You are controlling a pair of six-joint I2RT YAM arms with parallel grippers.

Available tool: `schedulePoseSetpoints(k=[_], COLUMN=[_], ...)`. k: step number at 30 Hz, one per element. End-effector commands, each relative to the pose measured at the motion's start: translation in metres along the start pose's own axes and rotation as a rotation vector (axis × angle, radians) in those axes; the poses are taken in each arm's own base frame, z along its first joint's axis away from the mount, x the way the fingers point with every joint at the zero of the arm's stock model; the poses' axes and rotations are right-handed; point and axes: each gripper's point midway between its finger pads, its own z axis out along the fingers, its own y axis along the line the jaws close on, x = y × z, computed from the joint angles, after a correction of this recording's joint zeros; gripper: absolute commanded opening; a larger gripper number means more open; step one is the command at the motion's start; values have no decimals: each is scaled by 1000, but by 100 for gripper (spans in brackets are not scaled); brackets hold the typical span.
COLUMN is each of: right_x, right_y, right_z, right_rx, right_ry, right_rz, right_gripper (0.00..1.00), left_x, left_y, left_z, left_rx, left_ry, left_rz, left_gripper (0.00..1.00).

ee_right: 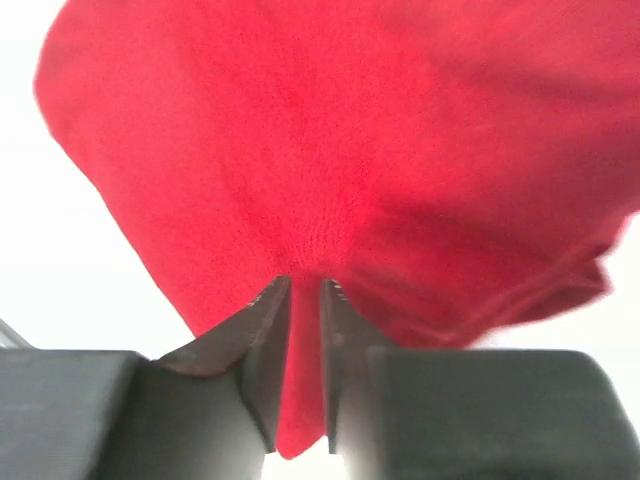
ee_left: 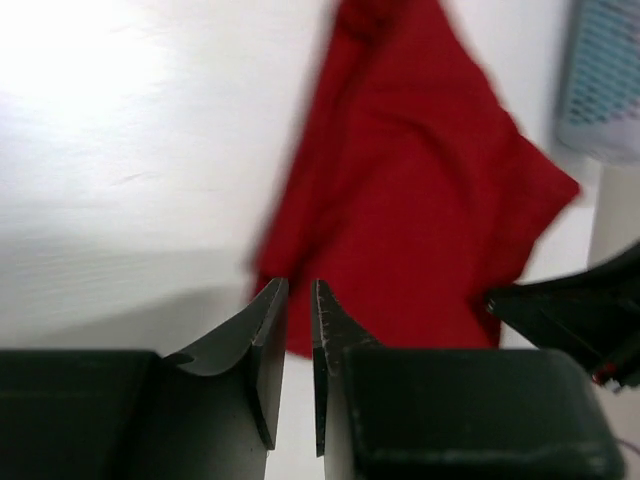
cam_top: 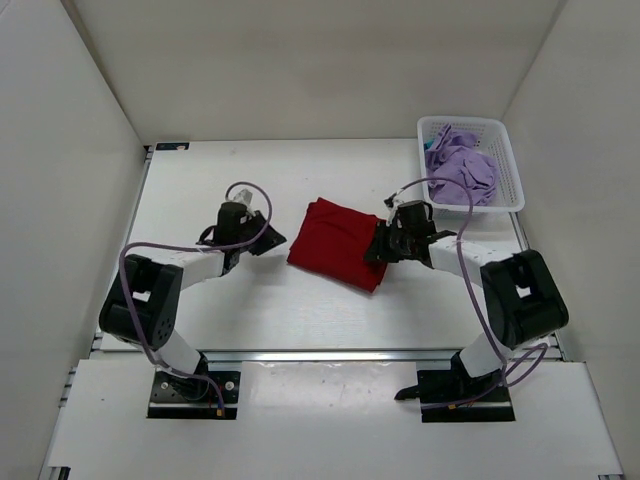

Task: Fold and stack the t-shirts
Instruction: Smooth out wrinkles on the folded tshirt

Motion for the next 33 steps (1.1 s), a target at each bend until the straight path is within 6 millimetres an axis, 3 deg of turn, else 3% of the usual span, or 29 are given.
schedulePoseSetpoints(k=[1, 4, 6, 8, 10, 11, 12, 13, 16, 19, 23, 25, 26, 27, 28, 30, 33], right_x=[-38, -56, -63, -65, -69, -74, -74, -76, -75, -78, -88, -89, -113, -113, -116, -113, -89], right_y=[8, -1, -15, -32, -41, -52, -61, -64, -70, -63, -36, -26, 3, 3, 9, 19, 23], right_z=[-21, -15, -9, -2, 4, 8, 11, 13, 31, 52, 74, 75, 37, 37, 25, 9, -8], right_rx=[-31, -3, 28, 72, 98, 130, 163, 176, 182, 147, 68, 61, 38, 38, 35, 13, 4], right_ry=[-92, -110, -126, -138, -145, -148, -139, -126, -81, -30, 28, 33, -67, -68, -96, -126, -138], right_rz=[-30, -5, 28, 55, 77, 81, 90, 95, 92, 71, 3, -28, -79, -79, -89, -96, -88], right_gripper=[16, 7, 4, 2, 1, 0, 0, 0, 0, 0, 0, 0, 13, 14, 18, 23, 23], left_x=[-21, -3, 6, 22, 34, 46, 55, 57, 81, 96, 119, 109, 54, 53, 39, 20, -12], left_y=[-80, -115, -121, -103, -84, -65, -47, -45, -10, 5, 12, 5, -37, -37, -51, -71, -99], left_z=[-7, 10, 23, 42, 49, 51, 50, 49, 30, 5, -26, -35, -51, -51, -53, -51, -33], left_rx=[142, 220, 250, 209, 192, 168, 139, 151, 97, 89, 98, 123, 199, 200, 226, 269, 291], left_ry=[-63, 12, 30, 69, 113, 146, 156, 149, 178, 157, 164, 132, -11, -13, -42, -68, -105], left_rz=[144, 188, 198, 191, 162, 144, 128, 116, 72, 48, 55, 30, 50, 51, 54, 46, 55], left_gripper=[27, 28, 28, 27, 27, 27, 26, 26, 23, 24, 25, 25, 28, 28, 29, 28, 28])
